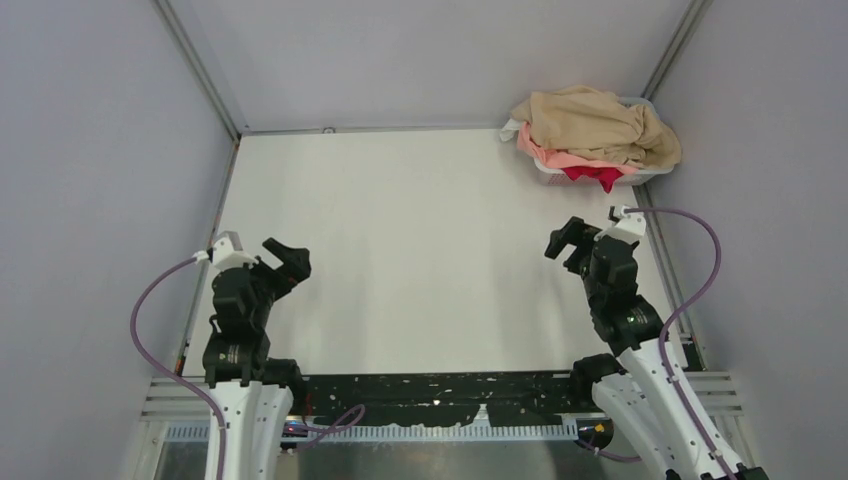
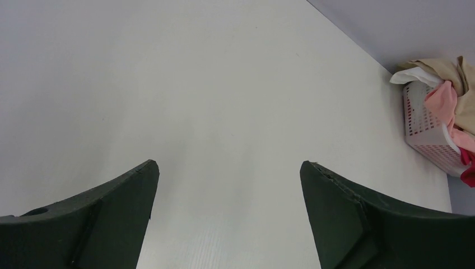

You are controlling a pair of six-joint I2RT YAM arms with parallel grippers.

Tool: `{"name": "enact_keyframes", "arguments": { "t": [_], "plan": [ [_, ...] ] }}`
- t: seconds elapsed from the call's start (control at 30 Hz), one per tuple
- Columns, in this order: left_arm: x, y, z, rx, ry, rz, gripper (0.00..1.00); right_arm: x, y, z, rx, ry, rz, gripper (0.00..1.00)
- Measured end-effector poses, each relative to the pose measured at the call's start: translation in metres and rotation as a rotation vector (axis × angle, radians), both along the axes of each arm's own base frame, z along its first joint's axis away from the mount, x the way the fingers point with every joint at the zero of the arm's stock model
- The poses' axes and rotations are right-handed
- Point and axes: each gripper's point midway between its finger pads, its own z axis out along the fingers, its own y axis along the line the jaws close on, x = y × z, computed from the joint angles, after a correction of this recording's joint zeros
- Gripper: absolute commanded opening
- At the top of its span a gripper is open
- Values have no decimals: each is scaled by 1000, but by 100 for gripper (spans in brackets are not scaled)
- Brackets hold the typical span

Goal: Fold and stack the t-shirts
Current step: Grab crumpled tshirt from bin with the right arm

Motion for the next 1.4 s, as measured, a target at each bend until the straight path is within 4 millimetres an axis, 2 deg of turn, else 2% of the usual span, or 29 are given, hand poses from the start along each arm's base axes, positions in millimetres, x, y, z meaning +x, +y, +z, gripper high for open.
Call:
{"name": "enact_keyframes", "arguments": {
  "t": [0.17,0.3,0.43,0.63,0.77,0.97,1.1,1.23,1.3,1.37,1.4],
  "plan": [
    [5,-1,3,-3,-12,-9,99,14,-2,21,-36,-39,-4,95],
    [14,-2,2,-6,-6,-14,99,46,1,48,-109,-59,7,95],
    [24,-2,-4,-9,19,-21,99,105,-7,72,-178,-32,-34,95],
    [40,-2,-13,-13,49,-22,99,208,-44,81,-224,47,-159,95],
    [47,-1,-17,-13,62,-19,99,267,-69,72,-255,77,-237,95],
    [54,0,-20,-12,68,-18,99,342,-115,44,-237,89,-336,95],
    [59,0,-17,-19,51,-15,99,372,-143,21,-223,87,-392,95],
    [62,0,-16,-26,46,-12,99,384,-152,7,-224,80,-407,99],
    [63,0,-17,-27,47,-10,99,391,-150,8,-225,61,-408,79],
    [63,0,-19,-27,53,-10,99,394,-148,9,-228,50,-405,49],
    [63,0,-19,-27,56,-10,99,395,-148,10,-226,46,-405,43]
  ]
}}
